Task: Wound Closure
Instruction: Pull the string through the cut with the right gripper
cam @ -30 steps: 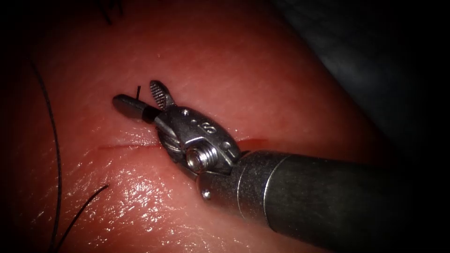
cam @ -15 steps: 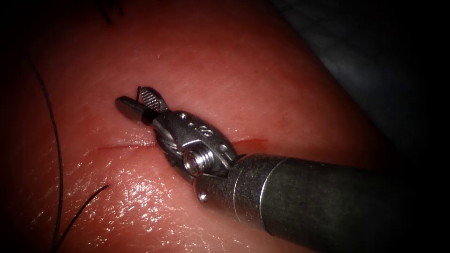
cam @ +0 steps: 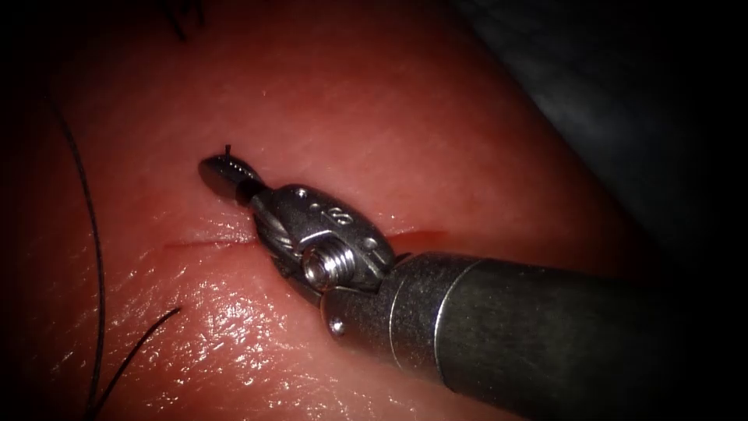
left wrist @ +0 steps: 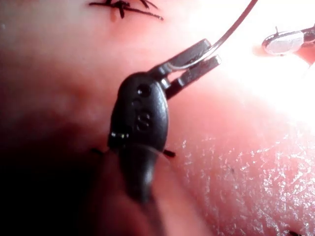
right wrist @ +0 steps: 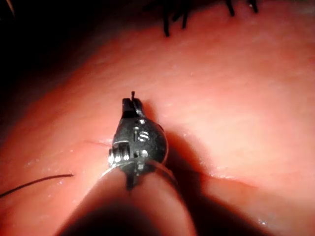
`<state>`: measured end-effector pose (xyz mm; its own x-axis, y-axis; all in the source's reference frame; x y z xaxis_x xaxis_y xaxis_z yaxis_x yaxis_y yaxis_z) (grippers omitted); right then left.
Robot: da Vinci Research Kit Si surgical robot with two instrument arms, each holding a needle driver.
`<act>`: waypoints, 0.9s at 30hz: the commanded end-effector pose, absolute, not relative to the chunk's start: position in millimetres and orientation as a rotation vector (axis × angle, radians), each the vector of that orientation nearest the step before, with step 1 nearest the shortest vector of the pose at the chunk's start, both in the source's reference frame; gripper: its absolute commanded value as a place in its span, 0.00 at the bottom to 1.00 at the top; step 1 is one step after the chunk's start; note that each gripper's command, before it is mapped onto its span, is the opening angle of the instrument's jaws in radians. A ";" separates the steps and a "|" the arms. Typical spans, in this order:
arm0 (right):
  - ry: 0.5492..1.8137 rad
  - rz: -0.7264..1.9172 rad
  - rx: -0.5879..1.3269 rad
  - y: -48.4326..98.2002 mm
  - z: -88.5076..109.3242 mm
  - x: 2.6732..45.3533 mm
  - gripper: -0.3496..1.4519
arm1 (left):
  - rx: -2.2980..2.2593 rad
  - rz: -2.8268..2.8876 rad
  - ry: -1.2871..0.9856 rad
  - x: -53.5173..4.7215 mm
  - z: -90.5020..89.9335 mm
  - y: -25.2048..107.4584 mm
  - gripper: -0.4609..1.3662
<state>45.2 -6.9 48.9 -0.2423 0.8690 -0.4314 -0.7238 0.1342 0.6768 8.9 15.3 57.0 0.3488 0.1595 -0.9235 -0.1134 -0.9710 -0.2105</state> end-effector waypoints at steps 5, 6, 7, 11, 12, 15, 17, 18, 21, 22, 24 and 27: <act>1.045 1.521 0.172 -6.5 48.1 45.2 0.00 | -2.373 1.671 -0.038 8.5 57.1 15.3 0.06; 1.051 1.524 0.170 -6.4 47.8 45.2 0.00 | -2.372 1.672 -0.034 8.2 57.2 15.3 0.06; 1.056 1.525 0.168 -6.4 47.7 45.2 0.00 | -2.372 1.669 -0.034 8.1 57.2 15.3 0.06; 1.063 1.512 0.157 -6.3 47.3 45.3 0.00 | -2.354 1.705 0.003 6.9 57.7 15.2 0.06; 1.067 1.508 0.151 -6.2 47.3 45.2 0.00 | -2.350 1.716 0.015 6.5 57.9 15.1 0.06; 1.079 1.505 0.142 -6.0 47.1 45.2 0.00 | -2.348 1.723 0.026 5.9 58.3 15.0 0.06; 1.082 1.501 0.138 -5.8 47.0 45.1 0.00 | -2.349 1.727 0.025 5.7 58.6 14.9 0.06; 1.083 1.497 0.135 -5.7 46.8 45.1 0.00 | -2.350 1.731 0.026 5.6 58.8 14.9 0.06; 1.100 1.481 0.117 -5.2 46.2 44.8 0.00 | -2.349 1.745 0.037 5.5 59.3 14.8 0.06; 1.106 1.483 0.116 -5.0 45.9 44.7 0.00 | -2.349 1.740 0.032 5.4 59.5 14.7 0.06; 1.117 1.483 0.113 -4.6 45.2 44.3 0.00 | -2.350 1.735 0.028 5.1 59.8 14.6 0.06; 1.127 1.474 0.106 -4.0 44.2 44.0 0.00 | -2.357 1.725 0.011 4.3 60.5 14.2 0.06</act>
